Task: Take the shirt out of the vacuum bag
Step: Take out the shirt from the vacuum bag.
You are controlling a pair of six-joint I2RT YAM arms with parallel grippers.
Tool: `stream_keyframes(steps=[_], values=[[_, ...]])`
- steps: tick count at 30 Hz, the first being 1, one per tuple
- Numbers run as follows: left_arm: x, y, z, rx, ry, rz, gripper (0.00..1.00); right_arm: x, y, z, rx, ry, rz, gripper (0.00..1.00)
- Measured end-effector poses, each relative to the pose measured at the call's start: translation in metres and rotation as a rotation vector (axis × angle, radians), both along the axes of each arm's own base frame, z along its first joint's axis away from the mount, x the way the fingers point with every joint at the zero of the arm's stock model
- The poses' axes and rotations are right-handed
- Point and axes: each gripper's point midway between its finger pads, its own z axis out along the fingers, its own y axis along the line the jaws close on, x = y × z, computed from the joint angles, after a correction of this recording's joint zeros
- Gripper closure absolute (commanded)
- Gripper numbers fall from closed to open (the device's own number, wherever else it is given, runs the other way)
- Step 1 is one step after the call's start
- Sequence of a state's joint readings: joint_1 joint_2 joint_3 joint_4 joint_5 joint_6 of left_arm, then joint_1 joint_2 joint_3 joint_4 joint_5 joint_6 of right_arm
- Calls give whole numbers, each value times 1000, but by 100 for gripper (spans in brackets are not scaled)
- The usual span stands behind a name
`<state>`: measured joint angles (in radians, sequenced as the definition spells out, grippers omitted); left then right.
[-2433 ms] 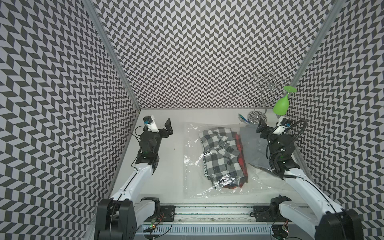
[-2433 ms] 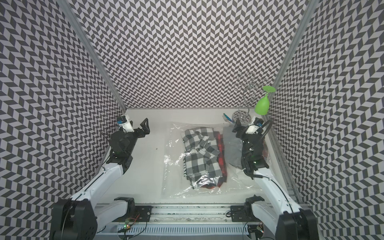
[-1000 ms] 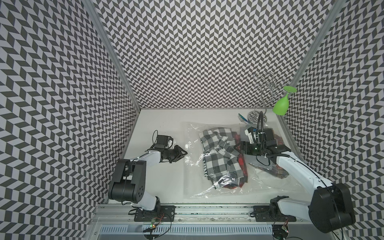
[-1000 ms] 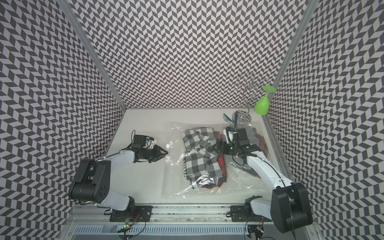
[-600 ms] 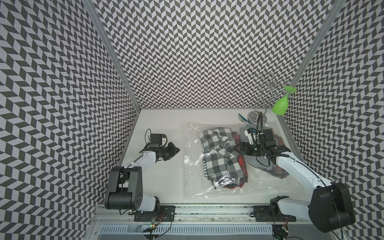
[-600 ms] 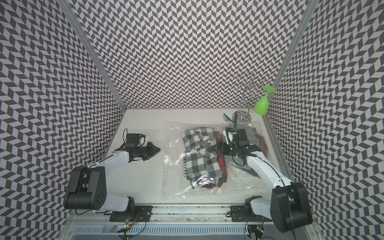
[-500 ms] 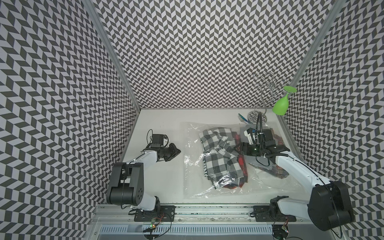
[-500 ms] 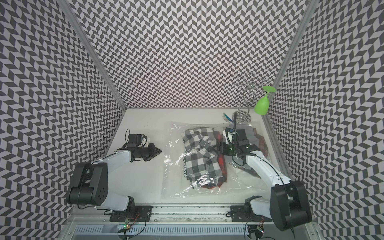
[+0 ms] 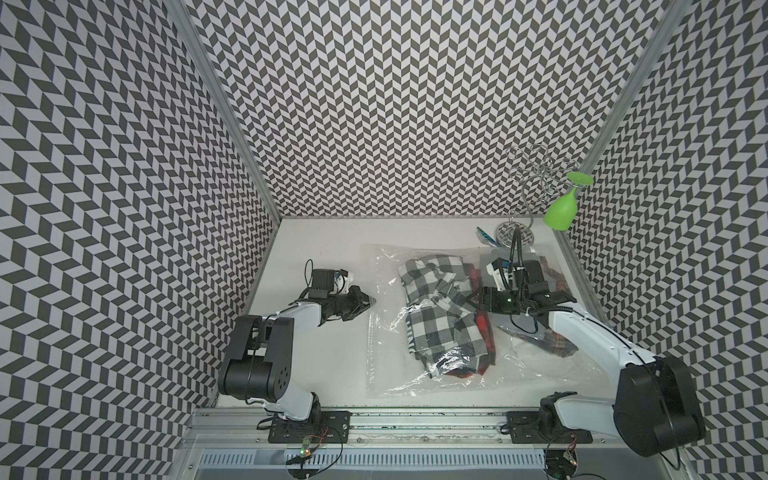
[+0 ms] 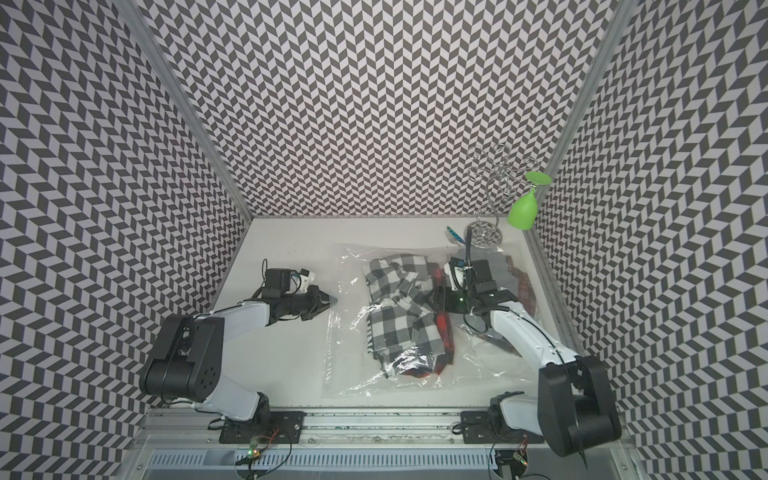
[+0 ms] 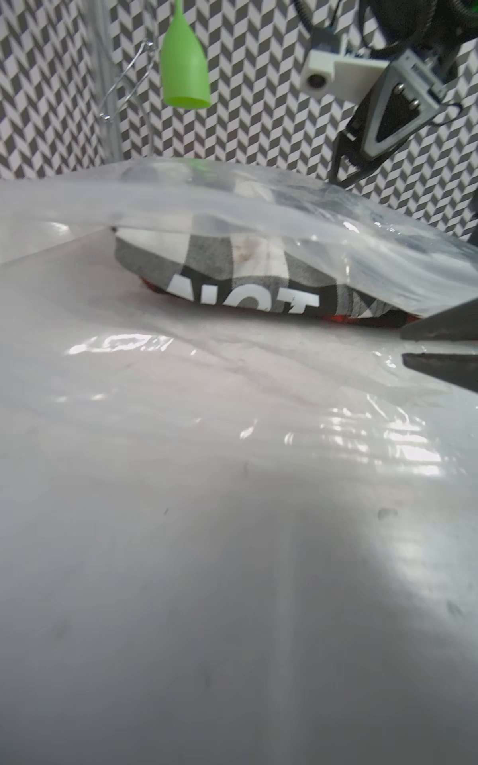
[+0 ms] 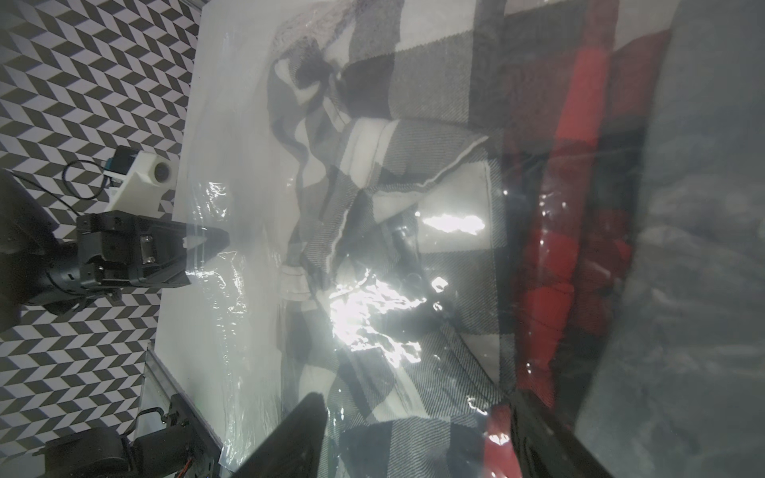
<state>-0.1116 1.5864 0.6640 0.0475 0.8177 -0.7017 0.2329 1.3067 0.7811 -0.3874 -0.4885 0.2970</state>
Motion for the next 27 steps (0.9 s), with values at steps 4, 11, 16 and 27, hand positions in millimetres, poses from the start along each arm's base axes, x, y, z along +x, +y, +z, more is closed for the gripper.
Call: stream_keyframes(steps=[4,11,16,27], values=[[-10,-20,-4,-83,26,-80,78,-1,2,-3,10,20,2,28],[-17,-50,20,-201,-16,-183,51,-1,3,-8,12,37,4,28],[-25,-67,26,-227,-9,-241,38,0,3,-11,13,49,-1,27],[-27,-69,-13,-107,64,-264,31,1,3,-12,14,49,-3,28]])
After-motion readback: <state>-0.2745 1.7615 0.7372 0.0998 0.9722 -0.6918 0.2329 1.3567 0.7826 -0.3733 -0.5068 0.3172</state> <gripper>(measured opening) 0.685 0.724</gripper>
